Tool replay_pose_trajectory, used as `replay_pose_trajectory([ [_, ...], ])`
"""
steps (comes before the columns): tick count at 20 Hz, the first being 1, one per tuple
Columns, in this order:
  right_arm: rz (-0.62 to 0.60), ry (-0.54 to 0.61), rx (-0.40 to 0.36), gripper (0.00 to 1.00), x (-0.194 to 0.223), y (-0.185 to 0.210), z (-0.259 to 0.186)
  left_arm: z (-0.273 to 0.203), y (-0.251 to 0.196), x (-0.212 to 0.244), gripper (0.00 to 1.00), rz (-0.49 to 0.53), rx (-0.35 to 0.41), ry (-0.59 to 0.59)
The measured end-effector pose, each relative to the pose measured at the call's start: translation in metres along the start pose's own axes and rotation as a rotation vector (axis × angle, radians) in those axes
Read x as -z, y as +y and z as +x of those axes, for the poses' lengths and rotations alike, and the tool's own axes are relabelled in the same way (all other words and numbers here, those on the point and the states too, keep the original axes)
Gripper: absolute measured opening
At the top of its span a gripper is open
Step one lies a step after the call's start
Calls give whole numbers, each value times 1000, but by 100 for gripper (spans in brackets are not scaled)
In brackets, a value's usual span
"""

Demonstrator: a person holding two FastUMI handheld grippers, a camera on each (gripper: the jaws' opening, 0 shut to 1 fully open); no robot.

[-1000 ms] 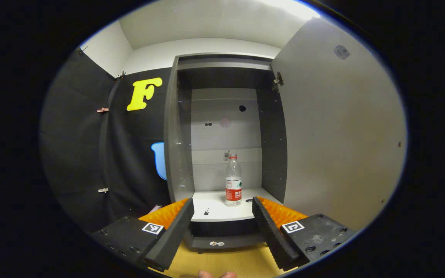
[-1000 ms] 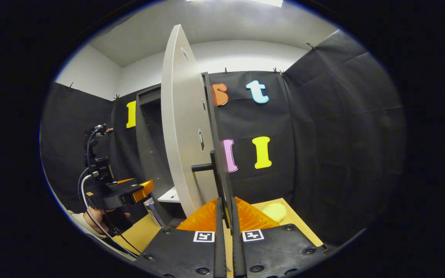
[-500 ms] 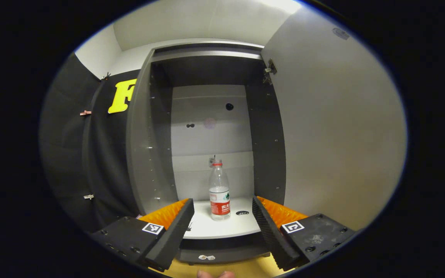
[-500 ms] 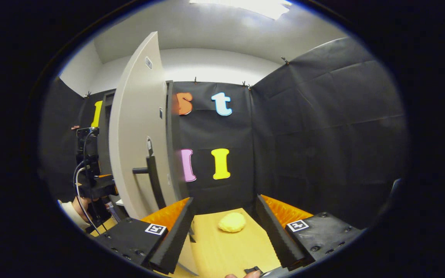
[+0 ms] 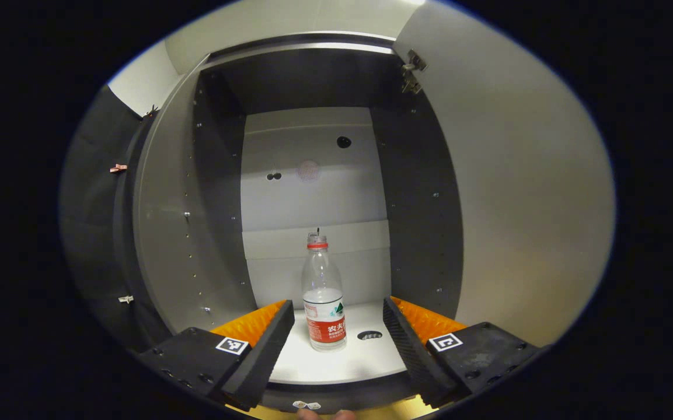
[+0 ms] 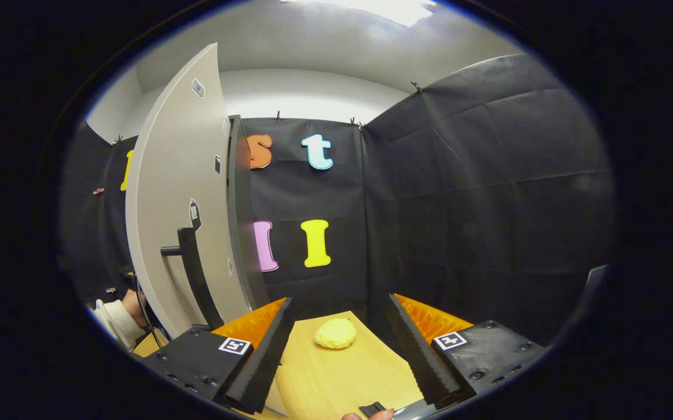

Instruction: Open the cabinet door with the right hand, grasp the bottle in the cabinet with the left hand and place it on the coaster, then close the cabinet door with the right hand.

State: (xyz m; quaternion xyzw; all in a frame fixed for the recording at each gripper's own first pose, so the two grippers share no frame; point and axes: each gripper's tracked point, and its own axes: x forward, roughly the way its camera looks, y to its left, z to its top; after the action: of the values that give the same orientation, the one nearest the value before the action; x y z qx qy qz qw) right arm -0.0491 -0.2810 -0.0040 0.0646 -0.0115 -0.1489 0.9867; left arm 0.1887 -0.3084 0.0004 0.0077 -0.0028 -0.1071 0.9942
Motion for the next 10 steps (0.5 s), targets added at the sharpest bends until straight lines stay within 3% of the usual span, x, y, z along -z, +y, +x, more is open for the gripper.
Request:
replay_pose_trajectory([
  [3,-14,14,3,100,5,1,7,30,5,21,96,-31,-18,41],
  [10,-31,53,41,97,15,-1,25,91,21,51,96,5,-48,60],
])
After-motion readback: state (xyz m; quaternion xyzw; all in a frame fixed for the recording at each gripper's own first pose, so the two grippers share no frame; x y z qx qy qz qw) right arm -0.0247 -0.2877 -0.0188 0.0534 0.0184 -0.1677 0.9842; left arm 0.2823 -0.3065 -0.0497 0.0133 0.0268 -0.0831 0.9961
